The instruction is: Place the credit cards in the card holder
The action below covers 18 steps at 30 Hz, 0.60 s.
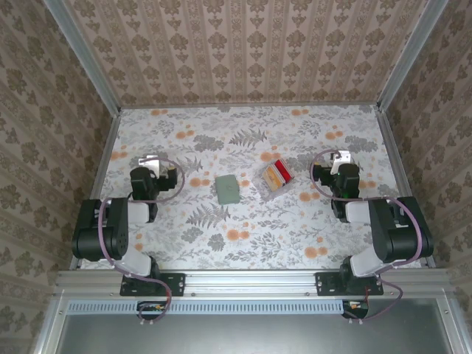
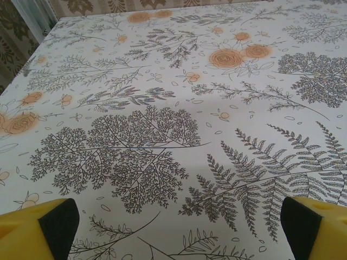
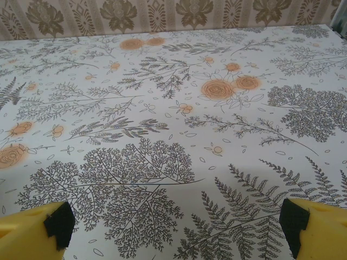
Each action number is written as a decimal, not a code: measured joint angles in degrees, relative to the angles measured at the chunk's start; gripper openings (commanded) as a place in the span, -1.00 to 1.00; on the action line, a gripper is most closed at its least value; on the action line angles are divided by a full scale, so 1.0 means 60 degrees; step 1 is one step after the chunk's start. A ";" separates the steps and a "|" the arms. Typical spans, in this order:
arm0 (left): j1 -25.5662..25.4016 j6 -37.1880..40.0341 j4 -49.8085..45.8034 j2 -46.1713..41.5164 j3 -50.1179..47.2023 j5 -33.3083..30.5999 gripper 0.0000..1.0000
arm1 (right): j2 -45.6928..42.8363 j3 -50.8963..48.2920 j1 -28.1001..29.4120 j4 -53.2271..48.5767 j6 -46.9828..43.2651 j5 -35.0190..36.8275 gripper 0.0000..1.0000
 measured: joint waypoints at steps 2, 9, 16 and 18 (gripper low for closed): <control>0.0000 0.0000 0.0000 0.0000 0.0000 0.0000 1.00 | 0.0000 0.0000 0.0000 0.0000 0.0000 0.0000 1.00; 0.0000 -0.0004 0.0000 0.0000 0.0000 0.0000 1.00 | 0.0000 0.0000 0.0000 0.0000 0.0000 0.0000 1.00; 0.0000 0.0000 0.0000 0.0000 0.0000 0.0000 1.00 | 0.0000 0.0000 0.0000 -0.0004 -0.0040 -0.0040 1.00; 0.0000 0.0000 0.0000 0.0000 0.0000 0.0000 1.00 | 0.0000 0.0000 0.0000 -0.0004 -0.0040 -0.0062 1.00</control>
